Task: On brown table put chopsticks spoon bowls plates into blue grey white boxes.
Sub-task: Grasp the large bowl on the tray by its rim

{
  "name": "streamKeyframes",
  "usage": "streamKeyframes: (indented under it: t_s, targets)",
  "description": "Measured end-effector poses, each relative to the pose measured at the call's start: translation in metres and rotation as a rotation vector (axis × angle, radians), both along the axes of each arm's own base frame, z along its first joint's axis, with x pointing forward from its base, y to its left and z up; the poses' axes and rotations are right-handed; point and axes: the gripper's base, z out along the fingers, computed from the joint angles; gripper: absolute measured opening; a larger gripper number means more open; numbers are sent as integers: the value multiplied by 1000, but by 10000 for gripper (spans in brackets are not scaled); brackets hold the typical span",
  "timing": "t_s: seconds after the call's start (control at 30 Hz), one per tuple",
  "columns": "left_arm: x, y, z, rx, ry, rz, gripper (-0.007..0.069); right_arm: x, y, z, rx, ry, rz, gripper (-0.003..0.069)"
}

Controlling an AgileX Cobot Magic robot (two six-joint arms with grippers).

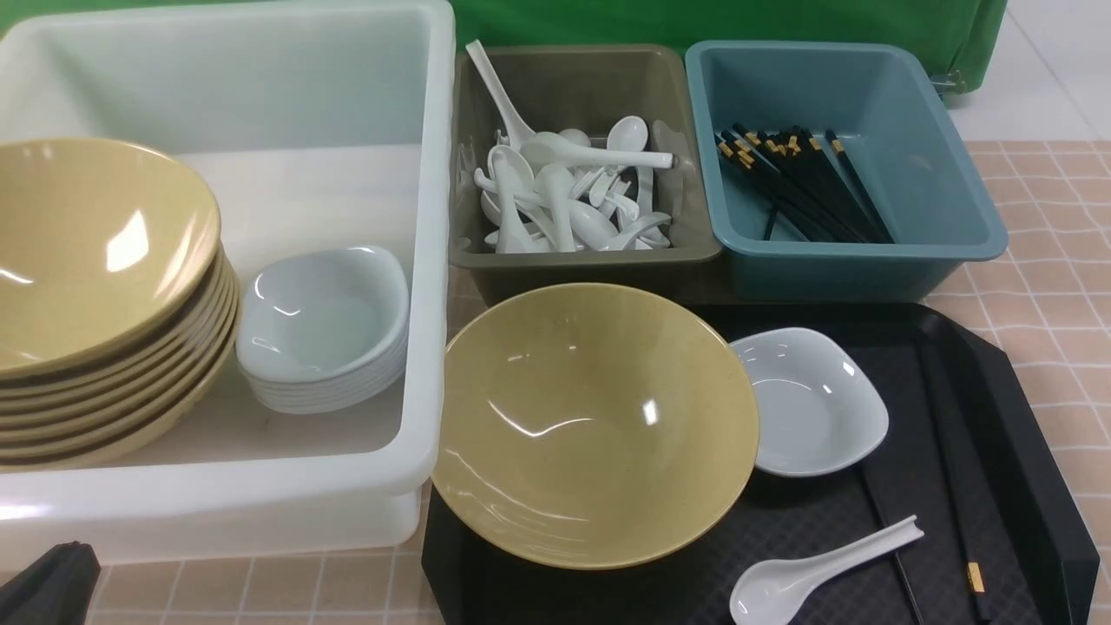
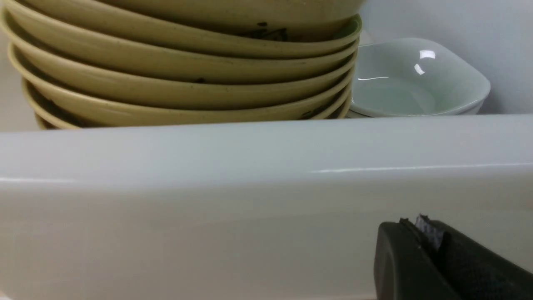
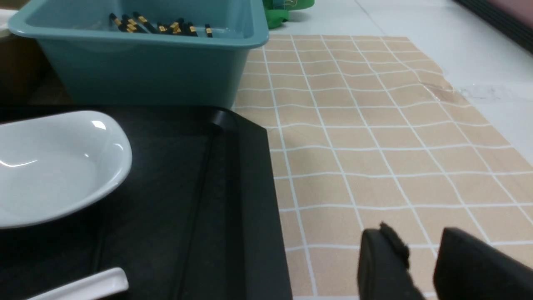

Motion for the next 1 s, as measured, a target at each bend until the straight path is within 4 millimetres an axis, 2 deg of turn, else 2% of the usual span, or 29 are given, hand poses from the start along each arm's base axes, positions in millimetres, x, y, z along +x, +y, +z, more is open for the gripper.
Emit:
streamKeyframes:
  t_s: [0.43, 0.5, 0.63, 0.67, 0.8, 0.87, 0.9, 1.0]
  targets:
    - [1, 1, 4, 11, -48, 5, -11, 0, 0, 1, -2, -15, 0, 236]
    - [2, 1, 11, 8, -126, 13, -11, 1, 0, 4, -7, -48, 0, 236]
    - [2, 4, 34, 10, -378, 41, -11, 3, 0, 19, -33, -221, 2, 236]
    - [0, 5, 45, 8, -504, 55, -11, 3, 0, 30, -53, -347, 4, 236]
    - [-10, 7, 69, -1, -782, 84, -11, -3, 1, 54, -90, -609, 8, 236]
    - [-17, 8, 78, -17, -913, 94, -11, -6, 2, 61, -64, -705, 14, 236]
    - [-18, 9, 79, -20, -925, 95, -11, -7, 2, 63, -60, -722, 15, 236]
    - [-30, 10, 91, -113, -1113, 86, -11, -12, 2, 72, 125, -861, 47, 236]
